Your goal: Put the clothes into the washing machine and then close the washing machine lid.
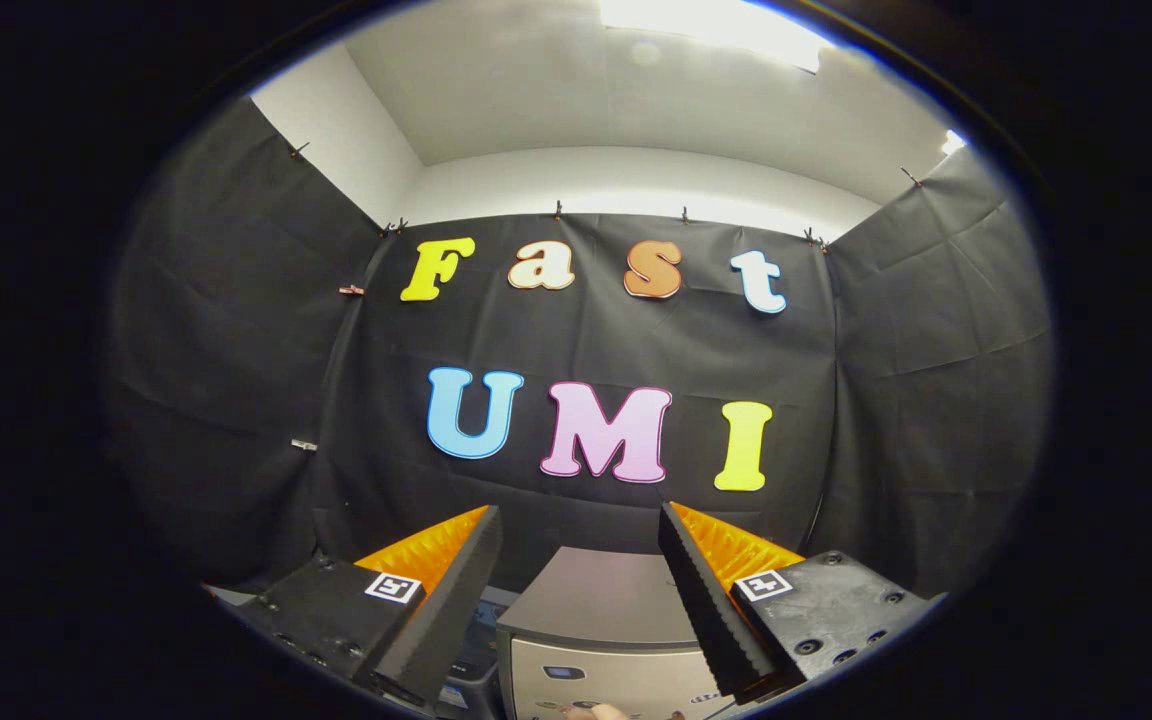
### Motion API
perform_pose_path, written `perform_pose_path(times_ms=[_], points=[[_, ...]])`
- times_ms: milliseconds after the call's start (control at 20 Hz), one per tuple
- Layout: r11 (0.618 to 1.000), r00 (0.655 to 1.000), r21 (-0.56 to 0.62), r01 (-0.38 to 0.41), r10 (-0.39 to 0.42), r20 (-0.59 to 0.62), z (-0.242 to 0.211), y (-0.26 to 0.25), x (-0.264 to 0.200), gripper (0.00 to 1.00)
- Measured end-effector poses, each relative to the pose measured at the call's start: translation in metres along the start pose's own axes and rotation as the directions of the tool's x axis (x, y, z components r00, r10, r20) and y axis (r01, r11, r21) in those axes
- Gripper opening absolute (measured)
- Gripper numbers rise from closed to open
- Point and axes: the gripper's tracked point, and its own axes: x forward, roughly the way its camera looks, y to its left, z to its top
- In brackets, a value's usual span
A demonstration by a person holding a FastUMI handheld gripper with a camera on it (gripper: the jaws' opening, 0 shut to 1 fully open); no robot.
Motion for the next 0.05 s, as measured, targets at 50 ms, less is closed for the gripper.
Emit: perform_pose_path(times_ms=[50], points=[[1.000, 1.000, -0.001, -0.002, 0.002, 0.003, 0.0008, 0.0009, -0.0002, 0.98]])
